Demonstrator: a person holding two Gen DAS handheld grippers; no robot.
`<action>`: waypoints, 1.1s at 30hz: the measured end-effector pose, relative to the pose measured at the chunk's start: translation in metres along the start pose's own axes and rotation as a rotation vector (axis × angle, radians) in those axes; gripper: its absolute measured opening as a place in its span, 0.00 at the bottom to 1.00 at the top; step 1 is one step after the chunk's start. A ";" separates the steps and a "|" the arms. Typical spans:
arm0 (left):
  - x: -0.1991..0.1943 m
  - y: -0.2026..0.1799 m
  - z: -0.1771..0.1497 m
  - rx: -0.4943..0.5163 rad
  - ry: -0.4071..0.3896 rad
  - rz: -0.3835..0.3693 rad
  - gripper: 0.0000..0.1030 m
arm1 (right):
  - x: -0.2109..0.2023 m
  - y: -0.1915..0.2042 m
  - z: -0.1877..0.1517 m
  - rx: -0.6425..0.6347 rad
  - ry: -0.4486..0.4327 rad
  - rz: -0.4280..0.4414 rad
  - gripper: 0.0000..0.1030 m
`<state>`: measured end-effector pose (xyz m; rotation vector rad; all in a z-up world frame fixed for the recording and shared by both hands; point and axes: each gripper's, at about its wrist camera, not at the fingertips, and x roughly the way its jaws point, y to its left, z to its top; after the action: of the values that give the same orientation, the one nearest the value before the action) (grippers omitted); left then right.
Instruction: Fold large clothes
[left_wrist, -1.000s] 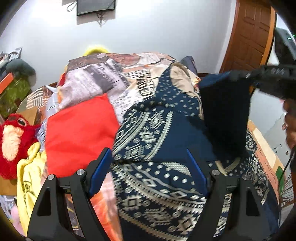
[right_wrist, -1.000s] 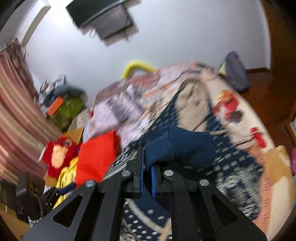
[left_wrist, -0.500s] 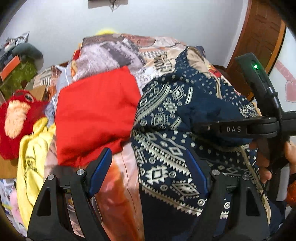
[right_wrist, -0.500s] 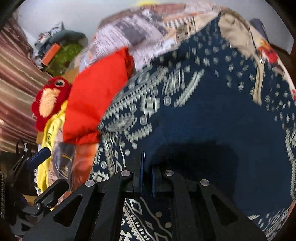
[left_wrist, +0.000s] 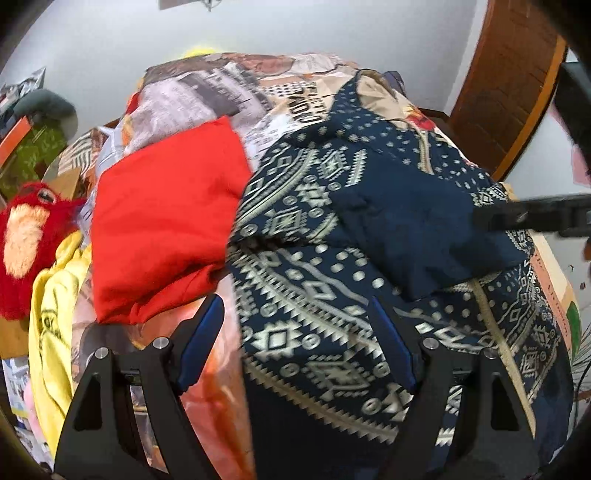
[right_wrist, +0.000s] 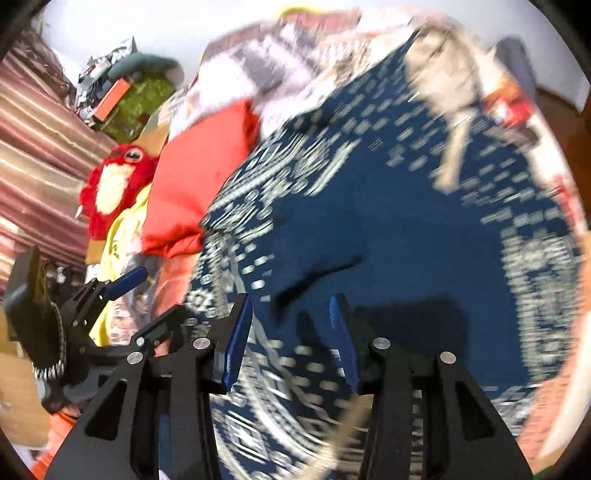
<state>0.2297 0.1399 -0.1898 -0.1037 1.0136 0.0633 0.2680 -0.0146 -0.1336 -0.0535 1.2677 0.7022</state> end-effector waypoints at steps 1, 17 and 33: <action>0.001 -0.006 0.003 0.013 -0.002 0.004 0.77 | -0.007 -0.003 -0.002 -0.006 -0.023 -0.022 0.40; 0.071 -0.089 0.036 0.244 0.074 0.037 0.68 | -0.071 -0.149 -0.052 0.176 -0.183 -0.350 0.45; 0.050 -0.026 0.069 -0.082 -0.026 -0.179 0.10 | -0.014 -0.207 -0.090 0.336 -0.040 -0.302 0.45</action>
<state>0.3168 0.1226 -0.1951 -0.2673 0.9724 -0.0570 0.2952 -0.2212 -0.2201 0.0440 1.2903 0.2258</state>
